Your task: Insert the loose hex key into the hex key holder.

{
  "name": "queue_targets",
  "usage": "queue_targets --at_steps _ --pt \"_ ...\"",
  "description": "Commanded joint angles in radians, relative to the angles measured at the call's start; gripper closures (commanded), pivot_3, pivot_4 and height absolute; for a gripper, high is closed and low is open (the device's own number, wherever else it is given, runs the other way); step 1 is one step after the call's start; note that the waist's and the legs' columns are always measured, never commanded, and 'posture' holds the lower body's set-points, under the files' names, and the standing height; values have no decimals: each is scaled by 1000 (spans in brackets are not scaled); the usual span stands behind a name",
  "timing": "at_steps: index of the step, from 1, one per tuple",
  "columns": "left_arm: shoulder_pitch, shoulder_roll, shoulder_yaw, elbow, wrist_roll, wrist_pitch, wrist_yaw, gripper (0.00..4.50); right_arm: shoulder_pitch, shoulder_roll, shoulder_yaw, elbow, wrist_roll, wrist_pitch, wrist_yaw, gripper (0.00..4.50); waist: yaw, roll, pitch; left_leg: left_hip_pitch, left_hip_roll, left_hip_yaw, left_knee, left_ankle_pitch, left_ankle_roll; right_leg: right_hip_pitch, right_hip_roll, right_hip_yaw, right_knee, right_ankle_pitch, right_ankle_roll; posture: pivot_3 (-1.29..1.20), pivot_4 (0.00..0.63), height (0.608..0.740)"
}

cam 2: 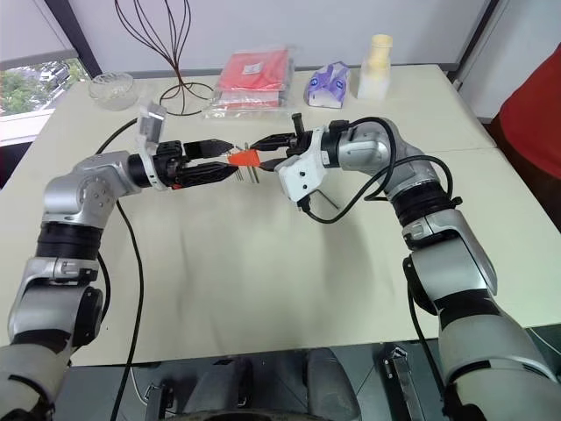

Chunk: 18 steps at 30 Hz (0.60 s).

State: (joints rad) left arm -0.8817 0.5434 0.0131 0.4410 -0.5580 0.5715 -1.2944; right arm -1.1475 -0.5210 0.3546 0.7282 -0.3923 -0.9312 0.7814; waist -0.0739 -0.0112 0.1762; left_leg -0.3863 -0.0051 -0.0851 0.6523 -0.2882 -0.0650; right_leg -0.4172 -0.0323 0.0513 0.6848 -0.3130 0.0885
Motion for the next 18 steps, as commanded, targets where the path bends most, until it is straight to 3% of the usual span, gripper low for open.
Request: queue_targets --at_steps 1,15,18 --pt "-59 -20 4 68 20 -35 -30 0 -25 -6 -20 -47 -1 7 -50 3486 1 0 0 0 0 0 0 0 0 0 0 0 0 0 0 0 150 740" --pt "-165 -117 52 227 40 -75 -32 0 4 -14 -18 -104 15 32 -97 3486 1 0 0 -2 0 0 1 0 0 -2 0 0 1 0 0 0 150 740" --pt "-165 -119 51 228 46 -79 -43 1380 9 -15 -18 -111 16 36 -97 3486 1 0 0 -2 0 0 1 0 0 -2 0 0 2 0 0 0 150 740"
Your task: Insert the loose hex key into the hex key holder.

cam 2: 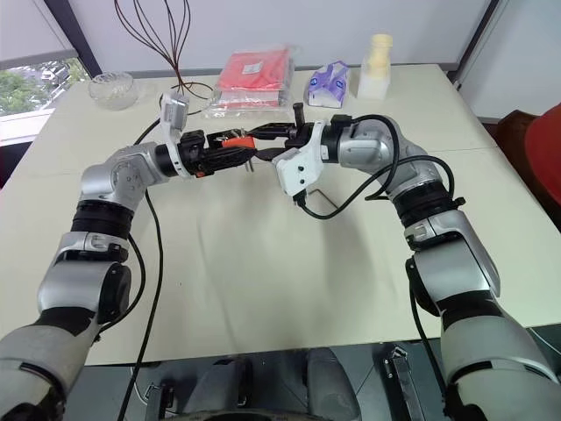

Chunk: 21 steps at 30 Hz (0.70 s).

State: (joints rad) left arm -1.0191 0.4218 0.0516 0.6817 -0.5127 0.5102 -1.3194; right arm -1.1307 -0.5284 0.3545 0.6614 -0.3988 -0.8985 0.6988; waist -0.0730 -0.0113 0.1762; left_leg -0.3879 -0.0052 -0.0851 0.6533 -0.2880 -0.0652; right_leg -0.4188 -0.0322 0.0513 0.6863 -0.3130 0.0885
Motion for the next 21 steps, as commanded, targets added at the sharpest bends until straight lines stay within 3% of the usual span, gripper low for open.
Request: queue_targets --at_steps 1,6,17,21 --pt "-28 2 14 -12 2 -16 -22 1938 -7 -8 -18 -46 22 5 -14 3486 0 0 0 0 0 0 0 0 0 0 0 0 0 0 0 0 150 740" --pt "-29 -1 16 -6 13 -20 -32 4436 0 -11 -18 -57 24 10 -13 3486 1 0 0 0 0 0 0 0 0 0 0 0 0 0 0 0 150 740" --pt "-15 -12 20 -9 42 -45 -1 4436 31 -18 -15 -88 20 55 -6 3486 1 0 0 0 0 0 0 0 0 0 0 0 0 0 0 0 150 740" --pt "18 -5 17 -59 45 -42 0 4500 67 -40 -9 -98 22 97 27 1501 1 0 0 0 0 0 1 0 0 0 0 0 1 0 0 0 150 740"
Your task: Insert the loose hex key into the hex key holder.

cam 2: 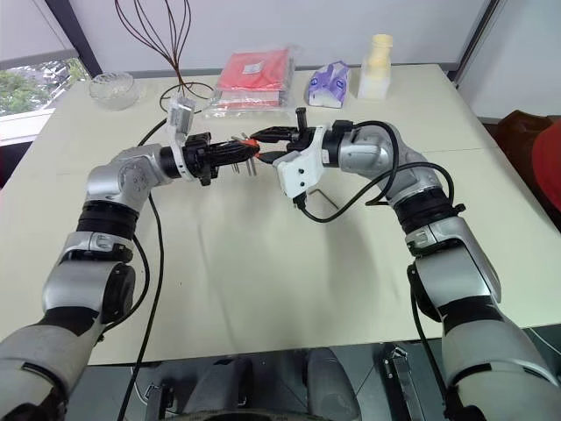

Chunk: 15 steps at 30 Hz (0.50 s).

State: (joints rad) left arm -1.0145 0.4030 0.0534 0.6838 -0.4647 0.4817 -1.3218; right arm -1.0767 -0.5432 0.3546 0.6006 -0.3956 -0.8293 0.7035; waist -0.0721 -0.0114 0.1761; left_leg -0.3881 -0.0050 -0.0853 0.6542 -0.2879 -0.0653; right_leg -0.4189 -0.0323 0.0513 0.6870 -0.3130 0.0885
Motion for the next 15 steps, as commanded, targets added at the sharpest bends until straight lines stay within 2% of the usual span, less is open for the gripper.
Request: queue_targets --at_steps 1,3,5,8,10,13,15 --pt "23 18 15 -76 -3 -10 3 4500 22 -33 -11 -40 22 36 28 1015 0 0 0 0 0 0 0 0 0 0 0 0 0 0 0 0 150 740" --pt "46 30 16 -115 -9 6 6 4500 35 -51 -22 -44 31 56 42 68 0 0 0 0 0 0 0 0 0 0 0 0 0 0 0 0 150 740" --pt "71 44 17 -164 -15 23 11 4500 51 -67 -38 -53 55 94 62 68 0 0 0 0 0 0 0 0 0 0 0 0 0 0 0 0 150 740" --pt "117 73 10 -259 -5 17 26 4500 105 -67 -103 -107 173 317 123 68 0 0 0 -1 1 0 1 0 0 0 0 0 0 0 0 0 150 740" --pt "144 86 -2 -312 8 0 34 4500 139 -66 -141 -159 216 500 152 68 2 0 0 -2 2 0 3 0 0 0 0 0 1 0 0 0 150 740" --pt "228 127 -21 -428 41 -38 46 4500 216 -59 -203 -317 431 1070 302 68 4 0 0 -3 2 -1 6 0 0 0 -1 0 1 0 0 0 150 740" --pt "263 126 -7 -469 30 -29 85 4500 257 -71 -196 -393 470 1287 341 68 6 1 0 -3 2 -1 7 0 1 1 -1 0 2 0 0 0 150 740"
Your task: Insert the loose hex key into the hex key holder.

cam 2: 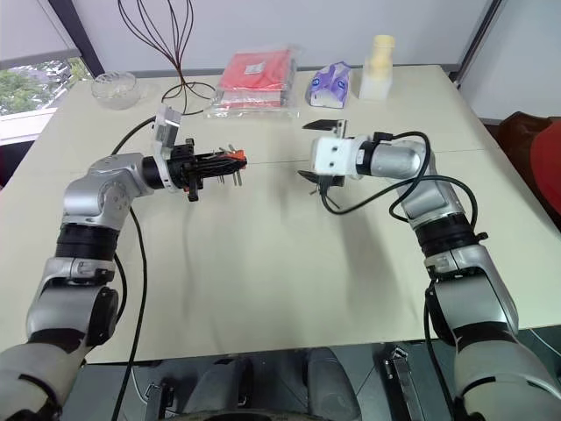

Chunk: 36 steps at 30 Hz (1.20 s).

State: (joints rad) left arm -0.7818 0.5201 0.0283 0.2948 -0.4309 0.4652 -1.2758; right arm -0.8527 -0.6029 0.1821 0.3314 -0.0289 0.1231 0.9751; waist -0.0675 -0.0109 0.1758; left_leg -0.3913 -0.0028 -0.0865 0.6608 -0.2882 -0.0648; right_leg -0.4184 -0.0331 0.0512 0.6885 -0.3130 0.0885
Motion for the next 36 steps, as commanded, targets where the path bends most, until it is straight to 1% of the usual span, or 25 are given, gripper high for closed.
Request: queue_targets --at_steps 1,3,5,9,13,19,20,22,29,36 --pt "44 5 24 -96 -7 -10 60 4500 44 -7 -22 -139 102 401 53 68 3 0 0 0 0 0 0 0 0 0 0 0 0 0 0 0 150 740" --pt "71 -3 24 -127 -11 -9 92 4500 55 2 -18 -145 105 493 34 68 7 0 0 0 0 0 0 -1 2 0 0 0 0 0 0 0 150 740" --pt "92 -18 19 -157 -15 -7 123 4500 57 12 -11 -107 101 511 22 68 10 0 0 -1 -1 0 1 -3 6 0 0 0 0 0 0 0 150 740" --pt "126 -48 17 -193 -24 2 176 4500 35 44 12 31 63 463 -28 68 16 0 0 -1 -1 1 2 -5 10 0 0 0 1 0 0 0 150 740" --pt "149 -53 9 -207 -19 -4 198 4500 -18 88 7 191 47 424 -75 68 16 0 0 -1 -1 2 3 -5 10 -1 0 0 1 0 0 0 150 740" --pt "168 -57 5 -225 -31 -2 223 4500 -65 122 32 392 -11 296 -121 68 17 -1 -1 0 -1 2 3 -5 9 0 0 0 1 0 1 0 150 740" --pt "170 -58 4 -225 -30 -4 228 4500 -71 126 38 414 -19 281 -121 298 17 0 -1 0 -1 2 3 -5 9 0 0 0 1 0 1 0 150 740" --pt "172 -58 3 -228 -27 -6 235 4500 -76 129 53 443 -36 254 -115 900 16 0 -1 0 -1 2 3 -5 9 0 0 0 1 0 1 0 150 740" --pt "182 -51 -5 -232 -16 -21 245 4500 -75 112 86 468 -64 234 -71 4483 22 -1 -2 2 -1 1 4 -5 9 4 0 0 0 1 1 0 150 740" --pt "176 -55 -16 -235 -14 -27 251 4500 -73 116 71 449 -64 250 -85 4483 24 -1 -3 3 -2 0 4 -5 9 6 -1 -1 -1 1 2 0 150 740"
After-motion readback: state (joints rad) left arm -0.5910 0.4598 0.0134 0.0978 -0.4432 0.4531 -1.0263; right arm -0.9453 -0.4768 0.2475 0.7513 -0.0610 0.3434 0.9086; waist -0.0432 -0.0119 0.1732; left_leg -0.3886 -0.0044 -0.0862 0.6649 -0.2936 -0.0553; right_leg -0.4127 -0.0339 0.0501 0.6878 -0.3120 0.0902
